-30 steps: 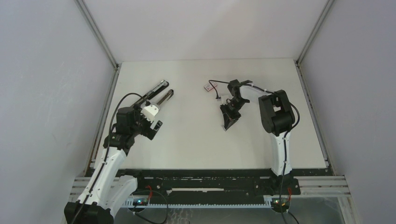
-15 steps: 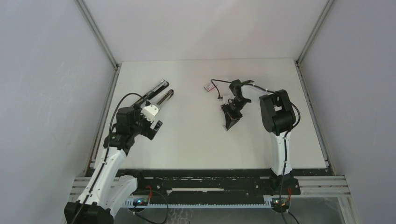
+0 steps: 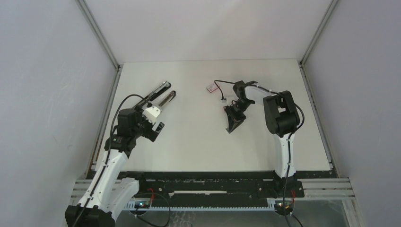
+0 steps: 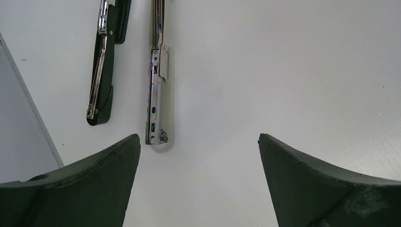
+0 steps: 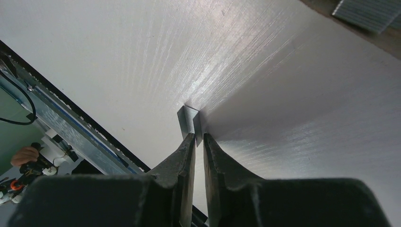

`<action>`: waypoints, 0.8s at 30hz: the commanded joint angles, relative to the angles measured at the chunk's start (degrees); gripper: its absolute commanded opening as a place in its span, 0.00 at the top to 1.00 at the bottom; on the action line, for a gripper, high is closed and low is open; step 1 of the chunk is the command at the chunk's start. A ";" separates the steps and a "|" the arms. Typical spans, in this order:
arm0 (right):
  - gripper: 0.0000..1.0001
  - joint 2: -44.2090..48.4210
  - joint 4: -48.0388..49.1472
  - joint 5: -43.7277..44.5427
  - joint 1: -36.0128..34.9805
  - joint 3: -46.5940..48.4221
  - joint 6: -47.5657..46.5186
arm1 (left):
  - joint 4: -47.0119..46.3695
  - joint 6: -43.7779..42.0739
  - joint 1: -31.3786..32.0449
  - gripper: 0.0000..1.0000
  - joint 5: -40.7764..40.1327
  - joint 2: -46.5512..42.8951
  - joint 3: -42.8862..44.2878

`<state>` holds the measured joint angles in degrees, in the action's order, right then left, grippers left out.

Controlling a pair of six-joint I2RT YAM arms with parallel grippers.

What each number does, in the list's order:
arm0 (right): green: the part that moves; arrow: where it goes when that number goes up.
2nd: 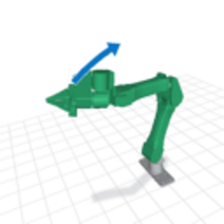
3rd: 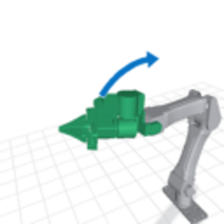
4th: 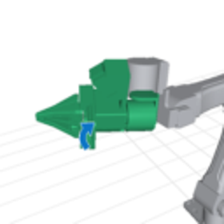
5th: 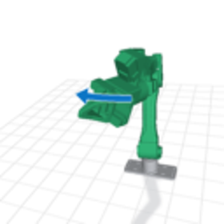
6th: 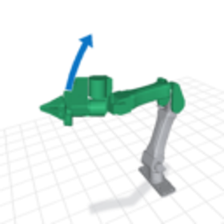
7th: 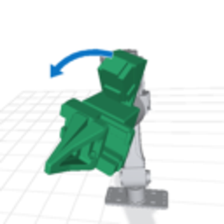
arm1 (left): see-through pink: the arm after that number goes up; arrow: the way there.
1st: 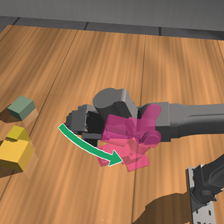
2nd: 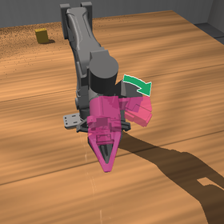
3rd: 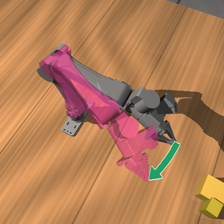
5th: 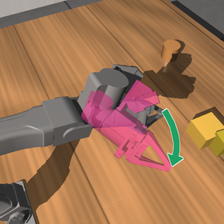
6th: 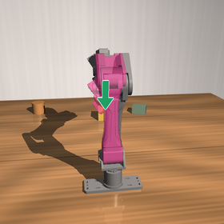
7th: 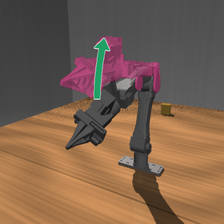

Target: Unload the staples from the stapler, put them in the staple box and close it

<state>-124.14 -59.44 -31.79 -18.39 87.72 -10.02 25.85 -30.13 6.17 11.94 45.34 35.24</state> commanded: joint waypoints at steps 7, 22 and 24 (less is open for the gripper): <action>0.83 -1.75 3.76 4.42 1.72 -0.54 -2.67 | -1.15 -0.37 -0.29 0.00 -0.08 -0.46 -0.53; 0.81 -2.49 5.47 4.96 2.66 -0.69 -0.84 | -1.16 -0.40 -0.29 0.00 -0.07 -0.36 -0.61; 0.82 -2.59 5.66 5.25 2.66 -0.80 -0.69 | -1.15 -0.48 -0.35 0.00 -0.08 -0.21 -0.59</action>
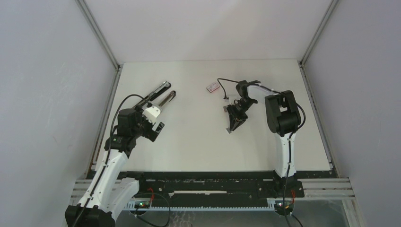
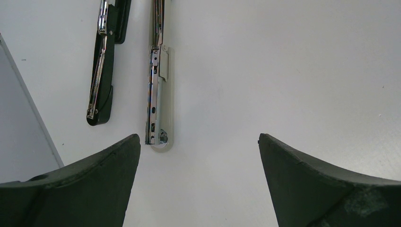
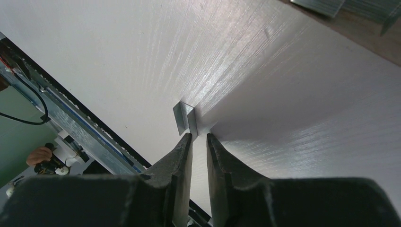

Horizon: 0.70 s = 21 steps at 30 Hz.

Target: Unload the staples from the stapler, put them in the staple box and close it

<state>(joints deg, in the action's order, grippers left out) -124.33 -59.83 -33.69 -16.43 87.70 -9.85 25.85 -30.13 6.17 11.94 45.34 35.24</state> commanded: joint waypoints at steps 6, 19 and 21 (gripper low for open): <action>0.86 -2.75 6.47 8.08 0.69 -0.94 -0.67 | -1.15 -0.46 -0.31 0.00 -0.12 -0.30 -0.53; 0.80 -3.37 6.04 5.98 0.87 -0.51 -0.23 | -1.19 -0.46 -0.29 0.00 -0.10 -0.29 -0.61; 0.80 -3.46 6.04 6.17 0.87 -0.51 -0.14 | -1.15 -0.48 -0.31 0.00 -0.08 -0.23 -0.57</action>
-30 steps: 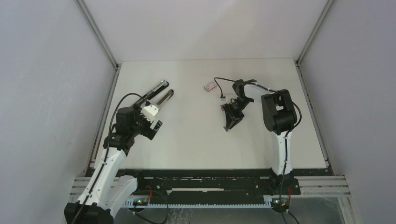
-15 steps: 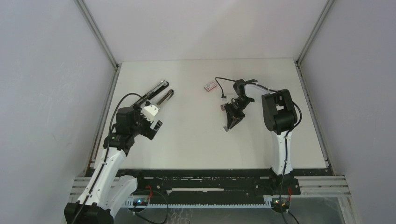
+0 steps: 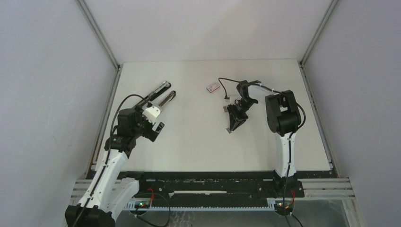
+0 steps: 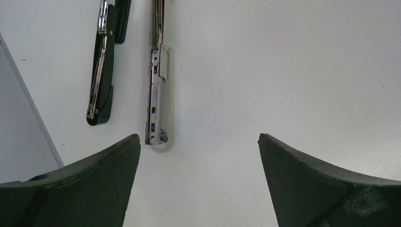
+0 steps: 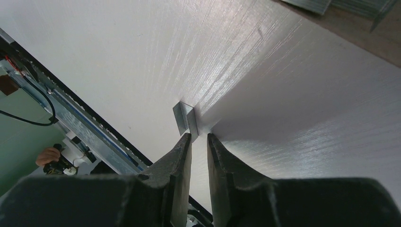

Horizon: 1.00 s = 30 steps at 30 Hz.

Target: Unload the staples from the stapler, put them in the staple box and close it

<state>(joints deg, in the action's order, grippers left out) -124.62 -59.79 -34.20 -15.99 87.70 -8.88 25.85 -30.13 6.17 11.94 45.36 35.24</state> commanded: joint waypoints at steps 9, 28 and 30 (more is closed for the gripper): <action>0.80 -3.00 6.52 8.02 0.34 -0.86 -0.83 | -1.16 -0.54 -0.31 0.00 -0.14 -0.27 -0.62; 0.83 -2.89 7.23 11.46 -1.77 -1.13 -0.67 | -1.15 -0.54 -0.30 0.00 -0.08 -0.52 -0.70; 0.83 -2.87 7.23 11.63 -1.92 -1.13 -0.63 | -1.15 -0.60 -0.29 0.00 -0.06 -0.46 -0.70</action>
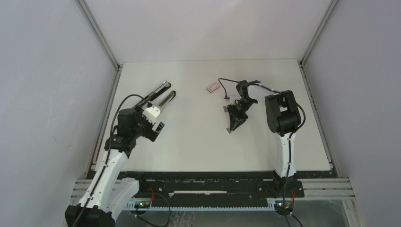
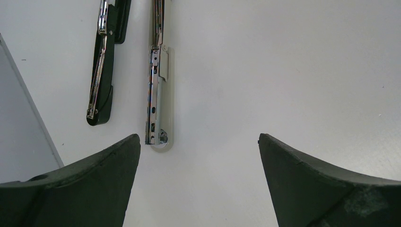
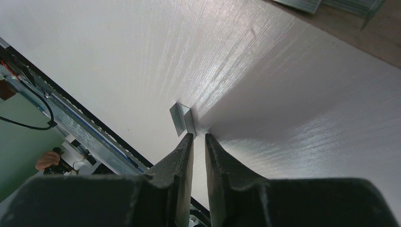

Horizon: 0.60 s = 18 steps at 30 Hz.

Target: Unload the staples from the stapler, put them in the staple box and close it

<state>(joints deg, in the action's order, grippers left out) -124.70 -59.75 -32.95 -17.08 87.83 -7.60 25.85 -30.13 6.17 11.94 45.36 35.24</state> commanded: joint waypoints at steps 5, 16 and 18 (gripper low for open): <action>0.83 -2.74 7.27 10.50 -1.02 -1.26 -1.96 | -1.15 -0.62 -0.30 0.00 -0.17 -0.52 -0.70; 0.79 -2.74 7.18 9.55 -1.40 -1.15 -1.76 | -1.15 -0.65 -0.34 0.00 -0.16 -0.49 -0.70; 0.79 -2.67 7.27 10.09 -1.82 -1.17 -1.64 | -1.17 -0.63 -0.31 0.00 -0.22 -0.50 -0.70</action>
<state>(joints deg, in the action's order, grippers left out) -124.60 -59.81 -32.80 -17.43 87.94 -7.46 25.85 -30.13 6.17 11.94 45.36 35.24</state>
